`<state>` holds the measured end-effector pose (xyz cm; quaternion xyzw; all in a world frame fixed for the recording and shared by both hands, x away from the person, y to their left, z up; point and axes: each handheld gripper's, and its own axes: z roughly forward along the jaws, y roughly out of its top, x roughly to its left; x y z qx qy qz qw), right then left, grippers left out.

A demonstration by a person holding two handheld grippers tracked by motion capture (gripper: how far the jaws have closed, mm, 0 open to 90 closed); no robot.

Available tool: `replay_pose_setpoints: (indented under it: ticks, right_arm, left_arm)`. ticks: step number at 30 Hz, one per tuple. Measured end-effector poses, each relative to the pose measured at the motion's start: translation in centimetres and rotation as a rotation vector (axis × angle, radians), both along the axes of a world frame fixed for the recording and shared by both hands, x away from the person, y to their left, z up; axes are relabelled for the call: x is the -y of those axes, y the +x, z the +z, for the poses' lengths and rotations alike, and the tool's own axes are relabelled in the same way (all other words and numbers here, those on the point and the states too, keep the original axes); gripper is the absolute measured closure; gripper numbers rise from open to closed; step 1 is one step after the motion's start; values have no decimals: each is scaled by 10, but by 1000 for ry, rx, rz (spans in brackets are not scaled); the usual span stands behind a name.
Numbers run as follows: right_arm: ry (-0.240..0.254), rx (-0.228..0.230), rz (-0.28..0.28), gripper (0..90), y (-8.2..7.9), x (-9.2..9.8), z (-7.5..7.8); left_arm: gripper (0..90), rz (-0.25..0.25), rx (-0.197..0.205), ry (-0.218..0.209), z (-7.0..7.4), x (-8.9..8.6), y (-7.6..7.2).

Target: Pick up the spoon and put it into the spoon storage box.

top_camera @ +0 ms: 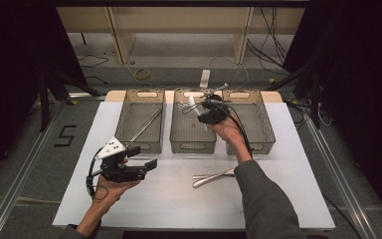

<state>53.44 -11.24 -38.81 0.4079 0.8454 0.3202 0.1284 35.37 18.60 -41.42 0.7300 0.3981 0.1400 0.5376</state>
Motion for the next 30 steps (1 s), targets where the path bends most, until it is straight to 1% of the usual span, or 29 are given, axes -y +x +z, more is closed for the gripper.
replay_pose_setpoints:
  ticks: [3,4,7,10,13,17,25,26,30]
  right_arm:
    - [-7,-2,-11,864,1,-1,-3]
    - [-15,-2,-7,863,1,-2,-3]
    - [-14,-8,-11,863,2,-4,-5]
    - [-28,-13,-12,863,3,-5,-7]
    - [-26,-20,-20,863,4,-5,-9]
    - [-22,-22,-20,863,4,-6,-10]
    - [-28,-29,-6,862,5,-11,-13]
    - [-28,-39,-11,862,5,-13,-14]
    - [-37,-51,-2,863,5,-17,-19]
  left_arm:
    - [160,2,0,0,0,1,0]
    - [159,2,1,1,0,1,0]
    - [159,4,1,1,0,1,0]
    - [159,5,4,1,0,0,0]
    - [159,6,4,-3,0,-1,0]
    - [159,7,4,-5,0,0,0]
    - [160,7,5,-4,0,0,0]
    - [159,7,5,-6,0,0,0]
    - [159,7,5,-5,0,0,0]
